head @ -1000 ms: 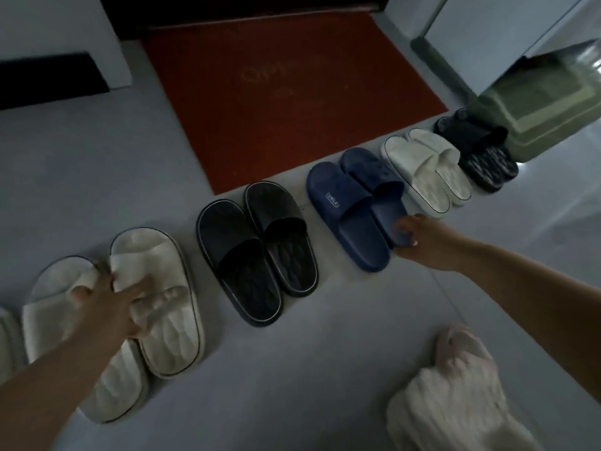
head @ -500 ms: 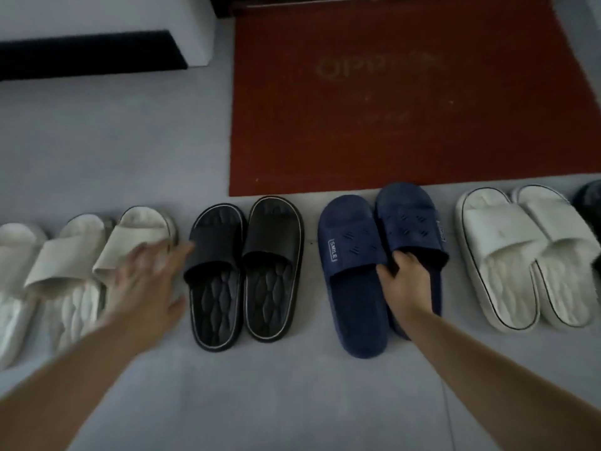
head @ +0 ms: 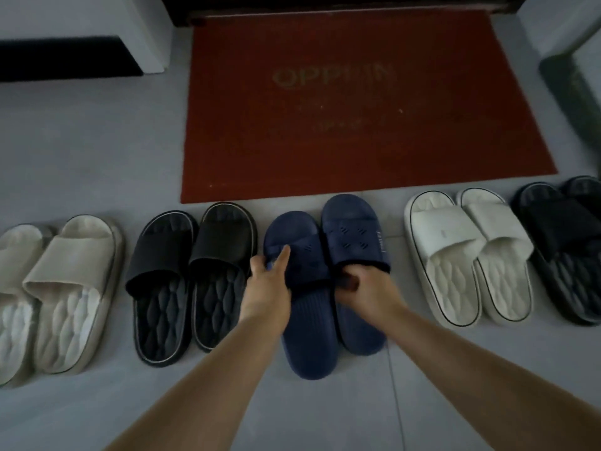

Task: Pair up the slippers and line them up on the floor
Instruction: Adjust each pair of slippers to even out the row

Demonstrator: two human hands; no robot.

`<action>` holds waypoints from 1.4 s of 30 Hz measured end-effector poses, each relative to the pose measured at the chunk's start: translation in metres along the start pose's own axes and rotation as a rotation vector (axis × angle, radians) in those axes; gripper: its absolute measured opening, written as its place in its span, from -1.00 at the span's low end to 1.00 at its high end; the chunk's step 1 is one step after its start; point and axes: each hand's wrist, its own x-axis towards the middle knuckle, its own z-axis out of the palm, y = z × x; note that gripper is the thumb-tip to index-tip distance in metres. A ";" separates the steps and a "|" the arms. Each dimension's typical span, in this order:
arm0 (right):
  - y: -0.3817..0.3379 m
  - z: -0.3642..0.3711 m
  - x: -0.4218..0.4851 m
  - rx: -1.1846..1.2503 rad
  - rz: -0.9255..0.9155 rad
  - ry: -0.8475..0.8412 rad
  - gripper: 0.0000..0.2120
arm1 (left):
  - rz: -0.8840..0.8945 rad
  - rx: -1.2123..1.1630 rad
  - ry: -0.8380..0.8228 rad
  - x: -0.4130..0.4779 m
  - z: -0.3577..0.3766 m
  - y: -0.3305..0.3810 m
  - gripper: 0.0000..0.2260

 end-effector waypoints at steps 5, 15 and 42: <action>0.008 -0.053 0.014 -0.283 0.079 0.245 -0.47 | 0.034 -0.035 -0.065 0.009 -0.011 -0.006 -0.40; 0.045 -0.048 0.026 -0.344 -0.023 0.032 -0.24 | 0.079 0.019 -0.073 0.016 -0.015 0.014 -0.33; 0.137 -0.115 0.027 0.170 0.286 0.439 -0.82 | 0.544 0.520 0.019 0.010 0.042 0.135 -0.51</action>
